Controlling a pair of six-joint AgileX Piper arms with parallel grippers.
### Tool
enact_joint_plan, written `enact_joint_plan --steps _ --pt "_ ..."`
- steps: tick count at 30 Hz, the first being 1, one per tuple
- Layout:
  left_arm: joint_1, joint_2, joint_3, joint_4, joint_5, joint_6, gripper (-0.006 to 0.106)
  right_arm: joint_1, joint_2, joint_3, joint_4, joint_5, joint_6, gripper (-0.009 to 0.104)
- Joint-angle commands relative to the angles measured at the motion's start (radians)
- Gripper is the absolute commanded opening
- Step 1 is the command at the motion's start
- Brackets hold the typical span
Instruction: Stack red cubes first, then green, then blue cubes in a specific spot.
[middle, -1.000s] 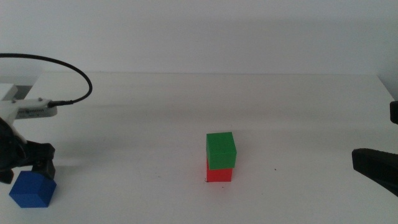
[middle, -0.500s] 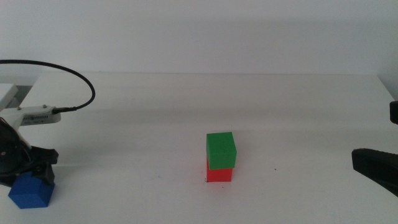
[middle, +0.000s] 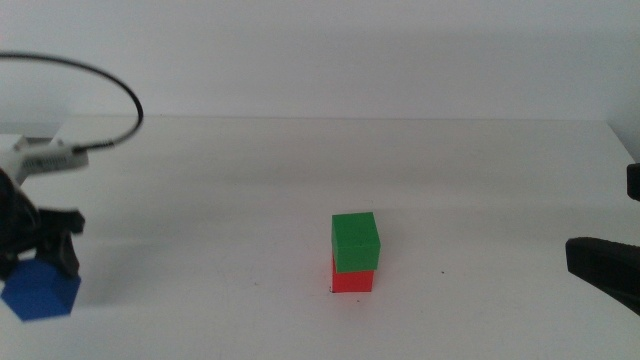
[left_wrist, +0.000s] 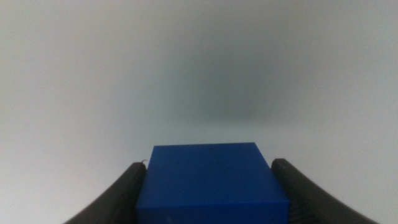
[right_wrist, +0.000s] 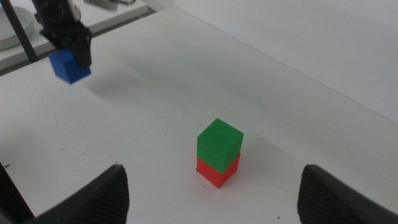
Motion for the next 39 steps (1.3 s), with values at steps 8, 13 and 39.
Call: enact_joint_plan --steps 8,13,39 --pt "-0.217 -0.063 -0.242 0.000 0.166 -0.204 -0.002 -0.009 -0.004 0.005 -0.003 -0.012 -0.003 0.089" --pt "-0.418 -0.063 -0.368 0.061 0.166 -0.349 -0.002 -0.009 -0.004 0.005 -0.003 -0.012 -0.003 0.089" --pt "-0.975 0.087 -0.603 0.198 0.166 -0.951 -0.002 -0.009 -0.004 0.005 -0.003 -0.012 -0.003 0.088"
